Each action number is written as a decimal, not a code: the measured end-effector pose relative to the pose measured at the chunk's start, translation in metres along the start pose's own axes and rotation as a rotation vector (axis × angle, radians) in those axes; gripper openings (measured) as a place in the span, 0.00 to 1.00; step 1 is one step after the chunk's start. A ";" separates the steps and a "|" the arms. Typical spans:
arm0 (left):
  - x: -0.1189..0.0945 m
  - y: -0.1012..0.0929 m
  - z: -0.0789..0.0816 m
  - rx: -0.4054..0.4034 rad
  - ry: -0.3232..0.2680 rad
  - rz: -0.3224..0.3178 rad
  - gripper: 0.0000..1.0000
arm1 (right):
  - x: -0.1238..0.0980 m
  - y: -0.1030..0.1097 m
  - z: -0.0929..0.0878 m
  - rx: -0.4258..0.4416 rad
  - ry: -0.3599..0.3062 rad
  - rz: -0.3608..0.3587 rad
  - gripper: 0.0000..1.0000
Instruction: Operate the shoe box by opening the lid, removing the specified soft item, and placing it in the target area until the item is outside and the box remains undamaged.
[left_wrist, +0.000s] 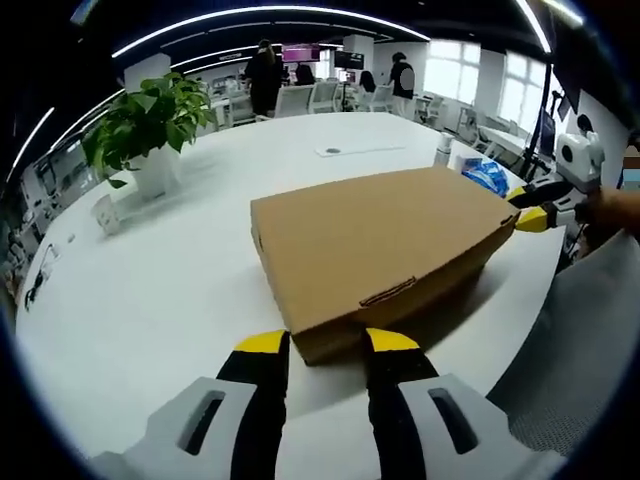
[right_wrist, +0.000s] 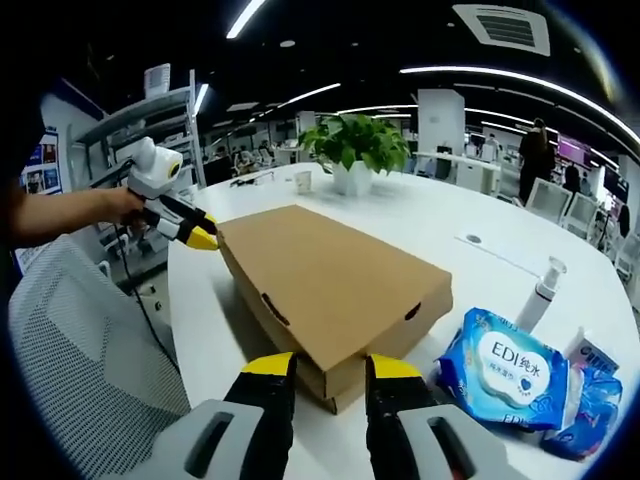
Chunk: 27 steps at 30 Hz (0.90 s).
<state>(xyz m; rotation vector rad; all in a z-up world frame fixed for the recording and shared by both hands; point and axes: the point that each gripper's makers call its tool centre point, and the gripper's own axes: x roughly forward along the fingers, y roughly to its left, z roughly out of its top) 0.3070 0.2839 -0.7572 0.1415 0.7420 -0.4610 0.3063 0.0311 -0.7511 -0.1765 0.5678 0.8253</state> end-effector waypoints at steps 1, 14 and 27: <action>0.001 0.000 -0.001 -0.001 0.000 0.001 0.30 | 0.000 0.000 0.000 -0.001 0.000 0.001 0.24; 0.008 0.003 -0.006 -0.012 0.020 0.019 0.28 | 0.006 -0.003 -0.006 -0.024 0.027 0.000 0.24; 0.012 0.005 -0.008 -0.023 0.032 0.026 0.27 | 0.010 -0.005 -0.010 -0.047 0.021 -0.005 0.23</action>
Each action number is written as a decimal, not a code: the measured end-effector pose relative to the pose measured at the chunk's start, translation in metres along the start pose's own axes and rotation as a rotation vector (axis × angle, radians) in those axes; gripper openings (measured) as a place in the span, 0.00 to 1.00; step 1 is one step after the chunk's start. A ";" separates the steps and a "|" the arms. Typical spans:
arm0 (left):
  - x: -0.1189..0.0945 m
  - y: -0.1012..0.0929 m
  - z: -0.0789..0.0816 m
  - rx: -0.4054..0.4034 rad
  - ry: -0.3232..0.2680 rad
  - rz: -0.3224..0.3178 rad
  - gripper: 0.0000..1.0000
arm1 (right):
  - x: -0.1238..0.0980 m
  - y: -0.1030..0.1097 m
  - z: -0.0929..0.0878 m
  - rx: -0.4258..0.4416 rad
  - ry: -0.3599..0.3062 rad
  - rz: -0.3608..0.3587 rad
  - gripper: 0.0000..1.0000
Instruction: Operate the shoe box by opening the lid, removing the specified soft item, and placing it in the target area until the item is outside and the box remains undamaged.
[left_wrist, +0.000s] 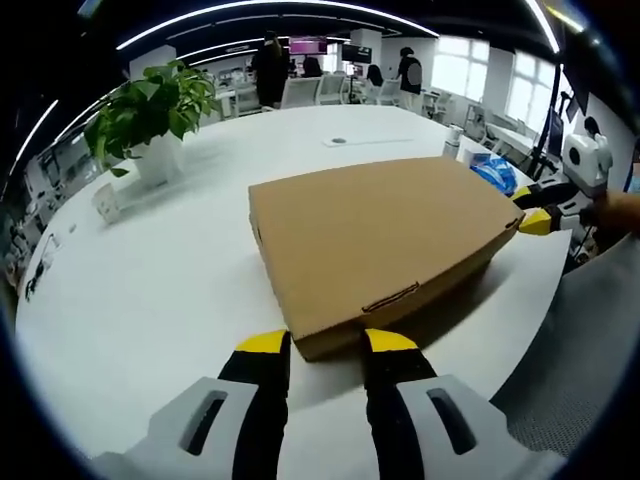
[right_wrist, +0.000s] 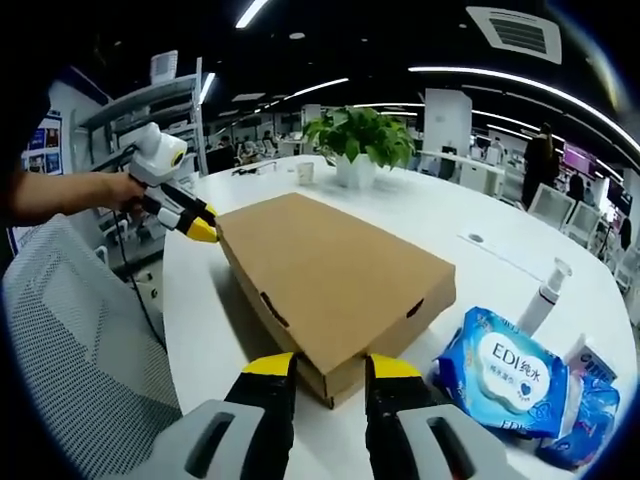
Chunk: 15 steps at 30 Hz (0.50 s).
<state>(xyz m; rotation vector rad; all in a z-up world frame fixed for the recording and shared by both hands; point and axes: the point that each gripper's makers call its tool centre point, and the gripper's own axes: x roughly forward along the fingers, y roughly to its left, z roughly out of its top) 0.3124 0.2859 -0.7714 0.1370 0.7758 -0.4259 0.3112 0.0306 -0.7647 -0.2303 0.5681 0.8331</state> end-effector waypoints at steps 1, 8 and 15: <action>0.000 0.000 0.000 0.000 0.000 0.001 0.27 | 0.000 0.000 0.000 0.001 0.000 0.000 0.23; 0.002 0.001 0.000 0.001 0.004 0.000 0.27 | 0.002 -0.001 0.000 0.001 -0.001 0.000 0.23; 0.006 0.002 0.003 0.004 0.009 0.005 0.27 | 0.005 -0.006 0.002 0.004 -0.006 -0.004 0.23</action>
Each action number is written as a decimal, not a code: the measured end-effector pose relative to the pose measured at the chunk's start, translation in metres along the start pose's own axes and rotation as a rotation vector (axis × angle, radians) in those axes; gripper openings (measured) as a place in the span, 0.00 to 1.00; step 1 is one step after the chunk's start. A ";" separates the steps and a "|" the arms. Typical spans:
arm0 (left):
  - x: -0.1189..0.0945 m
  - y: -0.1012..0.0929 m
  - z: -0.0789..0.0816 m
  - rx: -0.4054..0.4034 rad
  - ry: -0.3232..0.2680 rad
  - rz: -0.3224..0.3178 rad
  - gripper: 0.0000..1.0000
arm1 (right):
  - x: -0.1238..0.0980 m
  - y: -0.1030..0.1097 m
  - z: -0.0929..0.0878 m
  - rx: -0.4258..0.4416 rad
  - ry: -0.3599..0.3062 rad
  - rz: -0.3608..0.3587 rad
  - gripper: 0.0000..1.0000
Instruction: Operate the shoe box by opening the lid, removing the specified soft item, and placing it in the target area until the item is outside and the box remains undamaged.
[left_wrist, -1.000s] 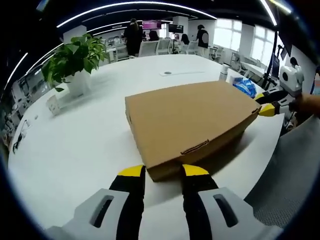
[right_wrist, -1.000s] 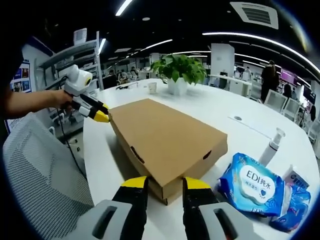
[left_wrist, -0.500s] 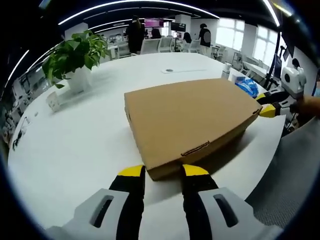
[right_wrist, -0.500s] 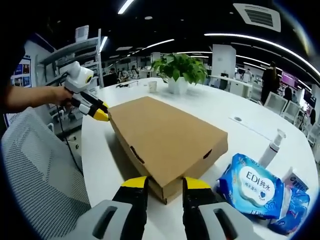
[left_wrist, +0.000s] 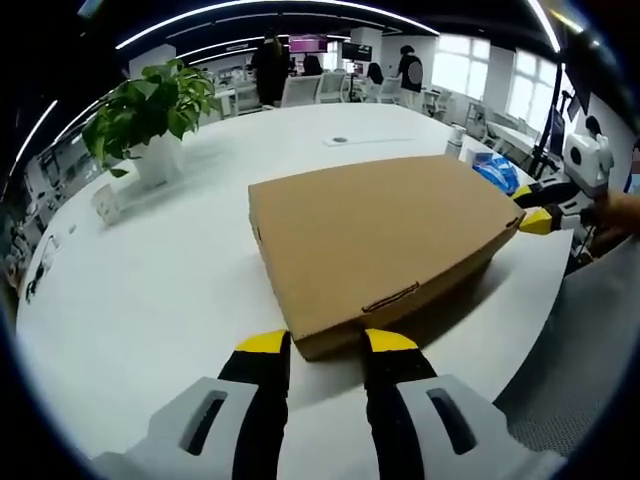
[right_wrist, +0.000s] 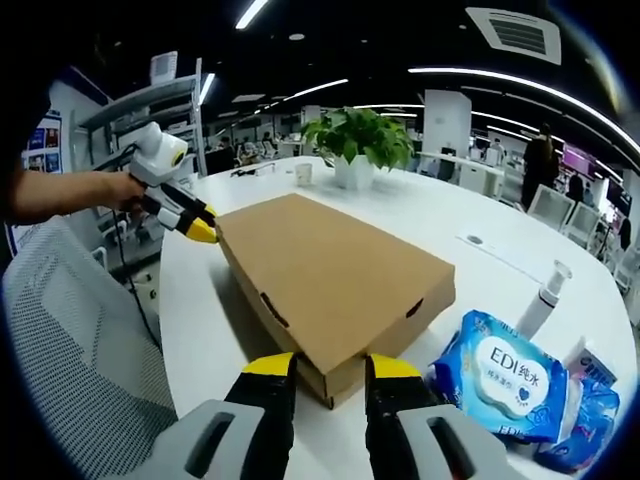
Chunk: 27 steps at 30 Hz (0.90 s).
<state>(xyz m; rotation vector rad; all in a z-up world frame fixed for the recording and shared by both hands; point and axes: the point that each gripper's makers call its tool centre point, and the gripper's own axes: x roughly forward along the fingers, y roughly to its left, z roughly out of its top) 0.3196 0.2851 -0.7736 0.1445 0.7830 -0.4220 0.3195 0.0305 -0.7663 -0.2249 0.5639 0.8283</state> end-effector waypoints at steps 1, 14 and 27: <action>0.001 0.001 0.001 0.000 0.001 0.001 0.27 | 0.001 -0.001 0.001 0.002 -0.001 -0.001 0.23; 0.014 0.008 0.015 -0.005 0.006 0.001 0.27 | 0.013 -0.018 0.006 0.039 -0.005 -0.005 0.23; 0.034 0.019 0.036 -0.001 0.003 -0.005 0.28 | 0.027 -0.041 0.016 0.043 -0.012 -0.030 0.24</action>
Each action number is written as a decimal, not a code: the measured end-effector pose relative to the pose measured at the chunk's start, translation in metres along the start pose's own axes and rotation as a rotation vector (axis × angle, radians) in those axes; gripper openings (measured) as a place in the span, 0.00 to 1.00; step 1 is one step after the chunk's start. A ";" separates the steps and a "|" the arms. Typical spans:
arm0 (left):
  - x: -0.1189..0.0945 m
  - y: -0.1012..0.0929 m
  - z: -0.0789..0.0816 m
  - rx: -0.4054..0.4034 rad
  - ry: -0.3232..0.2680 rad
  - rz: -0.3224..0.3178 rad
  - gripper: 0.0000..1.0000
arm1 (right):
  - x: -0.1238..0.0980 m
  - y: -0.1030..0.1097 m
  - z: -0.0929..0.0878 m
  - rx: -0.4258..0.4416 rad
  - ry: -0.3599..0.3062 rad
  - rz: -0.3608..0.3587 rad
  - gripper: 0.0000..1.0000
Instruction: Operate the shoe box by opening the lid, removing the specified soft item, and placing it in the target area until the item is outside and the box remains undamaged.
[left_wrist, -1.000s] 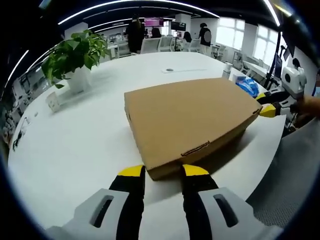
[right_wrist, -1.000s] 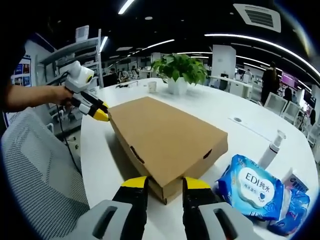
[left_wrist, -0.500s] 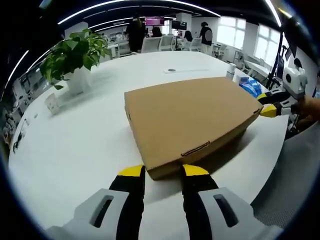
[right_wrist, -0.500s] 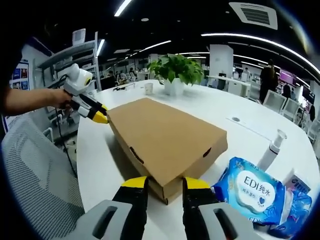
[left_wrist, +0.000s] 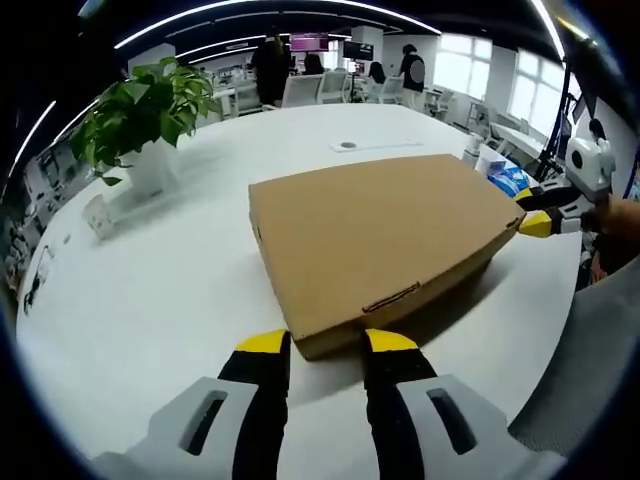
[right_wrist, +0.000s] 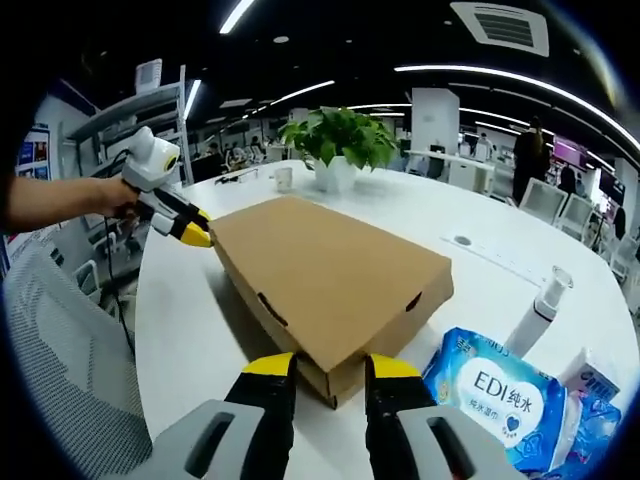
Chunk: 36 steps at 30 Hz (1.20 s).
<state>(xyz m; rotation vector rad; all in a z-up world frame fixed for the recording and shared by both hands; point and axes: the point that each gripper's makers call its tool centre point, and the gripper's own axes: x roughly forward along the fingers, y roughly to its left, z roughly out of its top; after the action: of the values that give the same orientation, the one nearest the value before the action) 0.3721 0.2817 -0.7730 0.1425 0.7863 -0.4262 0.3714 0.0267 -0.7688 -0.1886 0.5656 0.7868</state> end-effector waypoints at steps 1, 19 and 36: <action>0.001 0.001 0.001 0.001 0.000 0.000 0.28 | 0.000 -0.001 0.001 0.001 0.000 0.000 0.24; 0.021 0.010 0.021 -0.025 -0.010 -0.007 0.28 | 0.018 -0.026 0.012 -0.013 0.019 -0.020 0.24; 0.008 0.012 0.014 -0.063 -0.065 0.039 0.34 | -0.012 -0.036 -0.004 -0.072 0.028 -0.085 0.29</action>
<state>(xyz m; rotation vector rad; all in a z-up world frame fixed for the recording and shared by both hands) 0.3920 0.2864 -0.7691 0.0844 0.7312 -0.3670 0.3887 -0.0070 -0.7678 -0.2886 0.5526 0.7231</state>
